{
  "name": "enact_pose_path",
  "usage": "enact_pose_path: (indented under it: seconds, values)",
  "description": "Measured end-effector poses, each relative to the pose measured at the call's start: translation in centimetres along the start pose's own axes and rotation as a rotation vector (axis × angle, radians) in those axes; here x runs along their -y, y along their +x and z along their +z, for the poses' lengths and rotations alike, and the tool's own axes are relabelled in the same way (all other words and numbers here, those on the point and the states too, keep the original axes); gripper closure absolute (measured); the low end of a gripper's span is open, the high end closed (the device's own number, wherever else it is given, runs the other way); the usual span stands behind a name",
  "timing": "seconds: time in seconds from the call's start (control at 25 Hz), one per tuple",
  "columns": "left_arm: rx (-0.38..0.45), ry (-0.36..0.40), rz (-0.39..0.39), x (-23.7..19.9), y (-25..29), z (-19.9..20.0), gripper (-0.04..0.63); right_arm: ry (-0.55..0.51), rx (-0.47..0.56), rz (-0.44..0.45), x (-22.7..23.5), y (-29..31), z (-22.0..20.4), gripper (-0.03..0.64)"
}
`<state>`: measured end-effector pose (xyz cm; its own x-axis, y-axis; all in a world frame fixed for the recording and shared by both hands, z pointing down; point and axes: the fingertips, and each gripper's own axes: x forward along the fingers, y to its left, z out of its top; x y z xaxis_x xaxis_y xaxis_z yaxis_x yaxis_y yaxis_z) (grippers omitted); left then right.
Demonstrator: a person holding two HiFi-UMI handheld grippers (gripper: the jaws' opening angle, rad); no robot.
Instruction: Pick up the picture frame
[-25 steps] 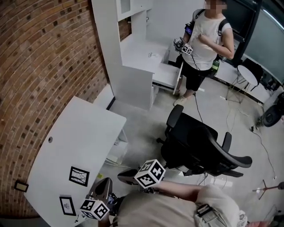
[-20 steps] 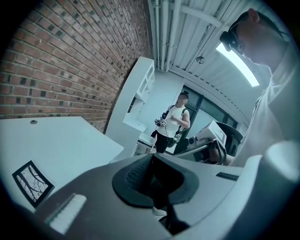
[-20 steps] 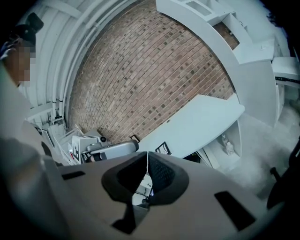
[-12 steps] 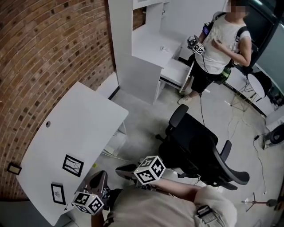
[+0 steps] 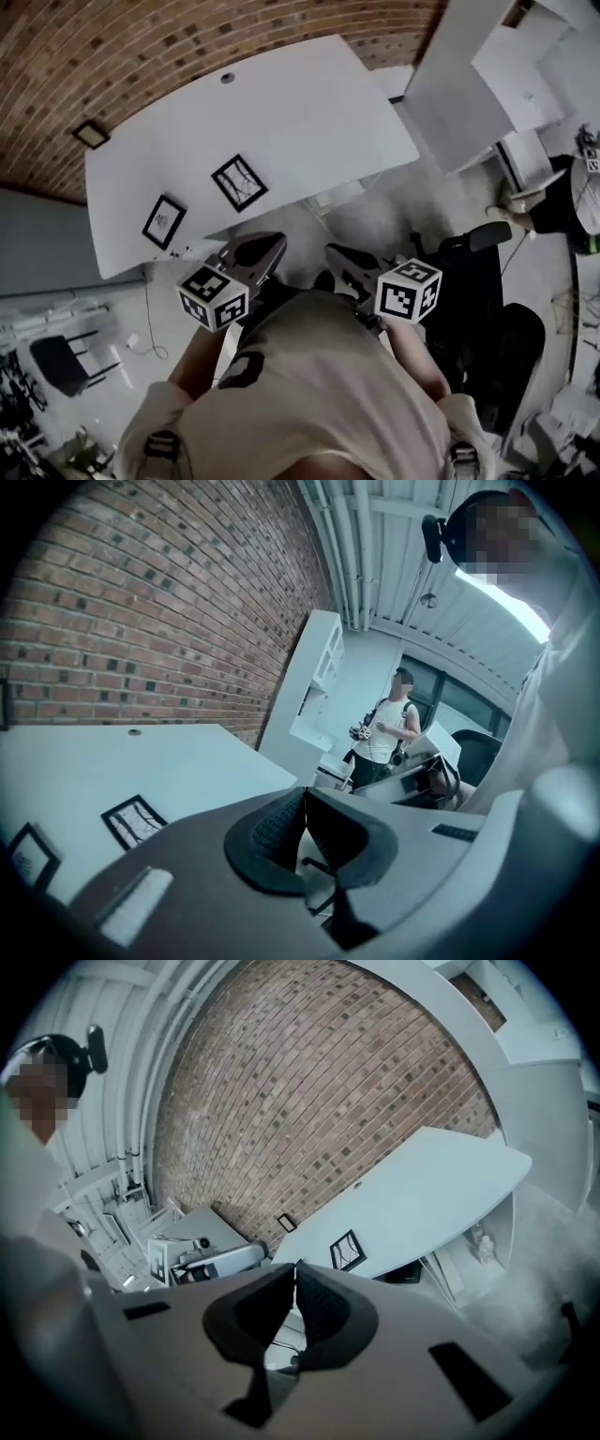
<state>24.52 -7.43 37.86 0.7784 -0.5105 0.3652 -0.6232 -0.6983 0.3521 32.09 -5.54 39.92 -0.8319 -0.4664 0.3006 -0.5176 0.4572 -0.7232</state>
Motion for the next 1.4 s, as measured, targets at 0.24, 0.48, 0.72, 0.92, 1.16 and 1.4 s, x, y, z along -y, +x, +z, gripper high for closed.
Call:
enact_pose_path:
  seconds: [0.24,0.48,0.72,0.92,1.16,1.4]
  values:
    - [0.026,-0.068,0.170,-9.0,-9.1,-2.1,0.589,0.010,-0.080,0.052,-3.2,8.9,-2.3,0.611]
    - [0.071,-0.138,0.297,-13.0,-15.1,-3.6,0.590,-0.046,-0.192,0.098,-6.2,13.3,-3.1,0.611]
    - [0.094,-0.152,0.408,-16.3,-21.4,-5.7,0.589,-0.043,-0.266,0.100,-8.2,17.4,-5.5,0.611]
    - [0.159,-0.286,0.473,-20.3,-25.7,-9.4,0.589,-0.099,-0.307,0.100,-10.2,19.7,-6.8,0.611]
    - [0.348,-0.636,0.658,-28.5,-31.1,-15.5,0.589,-0.092,-0.312,0.076,-11.1,20.8,-7.7,0.611]
    - [0.391,-0.893,0.739,-33.7,-31.5,-21.2,0.571,-0.085,-0.333,0.030,-11.2,21.4,-8.4,0.611]
